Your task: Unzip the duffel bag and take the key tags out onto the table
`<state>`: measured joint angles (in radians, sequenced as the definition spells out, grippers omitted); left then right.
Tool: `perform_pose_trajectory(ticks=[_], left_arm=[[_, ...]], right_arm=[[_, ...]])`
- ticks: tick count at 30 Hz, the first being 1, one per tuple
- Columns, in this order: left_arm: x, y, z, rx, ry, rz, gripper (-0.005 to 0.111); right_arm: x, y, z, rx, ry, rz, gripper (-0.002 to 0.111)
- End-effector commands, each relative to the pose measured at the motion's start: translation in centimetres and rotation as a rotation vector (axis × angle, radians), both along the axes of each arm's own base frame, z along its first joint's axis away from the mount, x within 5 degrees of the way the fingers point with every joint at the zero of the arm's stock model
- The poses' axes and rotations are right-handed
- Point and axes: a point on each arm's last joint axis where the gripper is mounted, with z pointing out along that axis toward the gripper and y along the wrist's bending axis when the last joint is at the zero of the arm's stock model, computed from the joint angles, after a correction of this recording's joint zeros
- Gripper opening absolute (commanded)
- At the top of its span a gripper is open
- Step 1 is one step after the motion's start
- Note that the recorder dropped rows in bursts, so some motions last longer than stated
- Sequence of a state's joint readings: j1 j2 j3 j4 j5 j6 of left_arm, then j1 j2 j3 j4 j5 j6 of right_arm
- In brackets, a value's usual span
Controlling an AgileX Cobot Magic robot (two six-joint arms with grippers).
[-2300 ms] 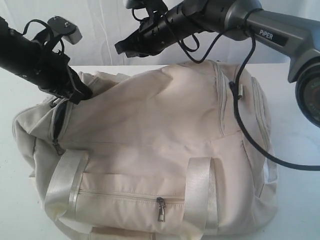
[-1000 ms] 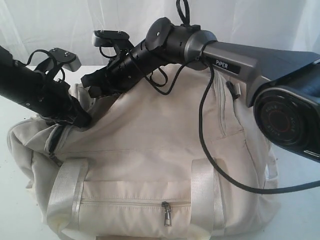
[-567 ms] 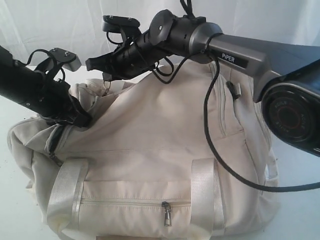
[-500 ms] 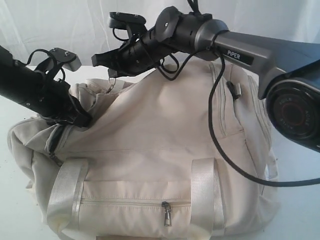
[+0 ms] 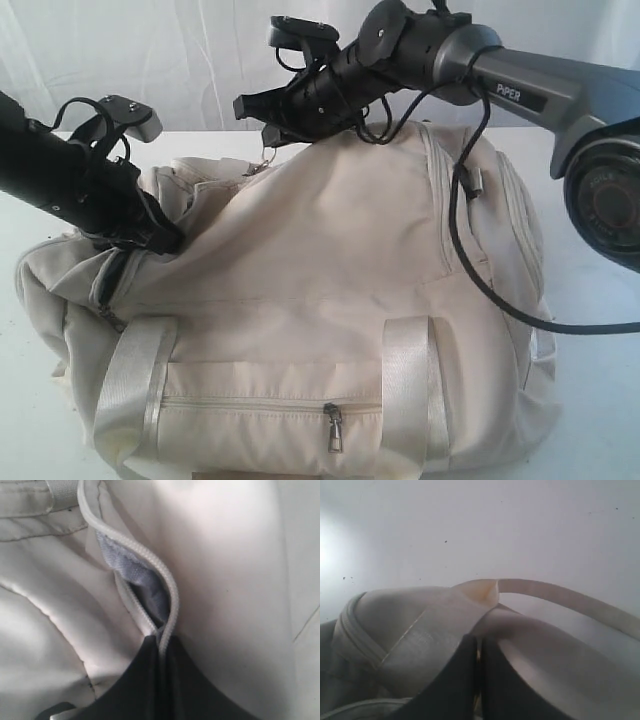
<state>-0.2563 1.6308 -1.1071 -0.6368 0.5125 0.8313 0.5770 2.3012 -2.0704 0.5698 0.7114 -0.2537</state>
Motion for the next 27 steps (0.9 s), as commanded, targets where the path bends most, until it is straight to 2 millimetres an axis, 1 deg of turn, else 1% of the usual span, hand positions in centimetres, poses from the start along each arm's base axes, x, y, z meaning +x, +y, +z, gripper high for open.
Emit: perform_pose_trajectory(ticks=[1,9,13,19,27], left_arm=[[-1.2,-0.3,0.1,-0.018,0.06,-0.044,0.0],[-1.1,-0.2,0.1,-0.018,0.059,-0.036,0.0],[-1.0,-0.2,0.2,-0.021,0.057,-0.018,0.0],[-1.0,-0.2,0.2,-0.021,0.056,-0.017,0.0],[-1.0,-0.2,0.2,-0.019,0.055,-0.015,0.0]], right_arm=[[0.8,-2.0,1.4,-0.018,-0.028,-0.022,0.0],[1.4,-4.8,3.9,-0.06,-0.078,-0.048,0.0],[1.5,-6.0,4.3,-0.088,-0.064,-0.047,0.0],[1.6,-7.7,5.0,-0.176,-0.074,-0.062,0.0],[1.2,-10.2,7.0,-0.271,-0.092,-0.078,0.0]])
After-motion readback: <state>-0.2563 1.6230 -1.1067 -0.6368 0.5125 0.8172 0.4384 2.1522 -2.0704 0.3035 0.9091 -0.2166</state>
